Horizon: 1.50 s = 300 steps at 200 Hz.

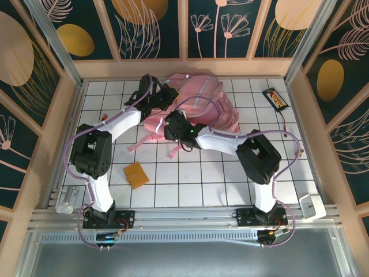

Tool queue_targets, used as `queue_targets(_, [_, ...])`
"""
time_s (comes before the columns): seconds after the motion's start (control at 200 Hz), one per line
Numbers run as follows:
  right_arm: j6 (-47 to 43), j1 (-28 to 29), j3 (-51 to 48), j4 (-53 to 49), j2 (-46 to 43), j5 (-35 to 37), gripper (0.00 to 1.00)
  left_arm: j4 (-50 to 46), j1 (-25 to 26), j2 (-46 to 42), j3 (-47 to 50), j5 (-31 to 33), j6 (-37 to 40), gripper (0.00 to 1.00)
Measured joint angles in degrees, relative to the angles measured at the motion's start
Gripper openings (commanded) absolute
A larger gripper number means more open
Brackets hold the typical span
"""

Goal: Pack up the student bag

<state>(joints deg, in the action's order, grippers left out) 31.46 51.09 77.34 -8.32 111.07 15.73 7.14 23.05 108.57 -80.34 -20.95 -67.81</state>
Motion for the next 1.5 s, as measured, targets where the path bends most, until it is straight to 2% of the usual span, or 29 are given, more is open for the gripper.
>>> queue_targets(0.275, [7.0, 2.4, 10.4, -5.2, 3.9, 10.4, 0.53, 1.7, 0.0, 0.0, 0.0, 1.1, -2.9, 0.0])
queue_targets(0.46, [9.8, 4.1, 12.3, -8.9, 3.7, 11.4, 0.62, 1.7, -0.1, 0.0, 0.0, 1.1, -3.2, 0.0])
queue_targets(0.731, [13.9, 0.2, 15.1, -14.7, 7.2, 11.9, 0.63, 1.7, -0.1, 0.0, 0.1, 1.1, -3.6, 0.0])
queue_targets(0.916, [14.4, -0.2, 18.9, -15.1, 11.6, 13.4, 0.55, 1.9, -0.2, 0.0, 0.3, 2.0, -3.9, 0.0])
queue_targets(1.151, [14.3, 0.1, 22.1, -15.0, 13.0, 12.8, 0.59, 3.0, -1.0, 0.0, 0.5, 2.4, -4.7, 0.0])
queue_targets(1.211, [14.4, 0.3, 22.1, -14.8, 13.0, 13.5, 0.56, 2.9, -1.0, 0.0, 0.5, 2.2, -4.7, 0.0])
queue_targets(1.346, [14.9, 0.5, 20.8, -13.0, 13.0, 16.2, 0.37, 2.9, -1.0, 0.0, 0.5, 2.0, -4.7, 0.0])
queue_targets(1.456, [14.9, 0.6, 19.7, -11.3, 13.0, 17.6, 0.09, 2.9, -1.0, 0.0, 0.5, 2.0, -4.7, 0.0])
queue_targets(1.501, [14.3, 0.6, 19.5, -11.0, 12.9, 17.8, 0.04, 2.9, -1.0, 0.0, 0.5, 2.0, -4.7, 0.0])
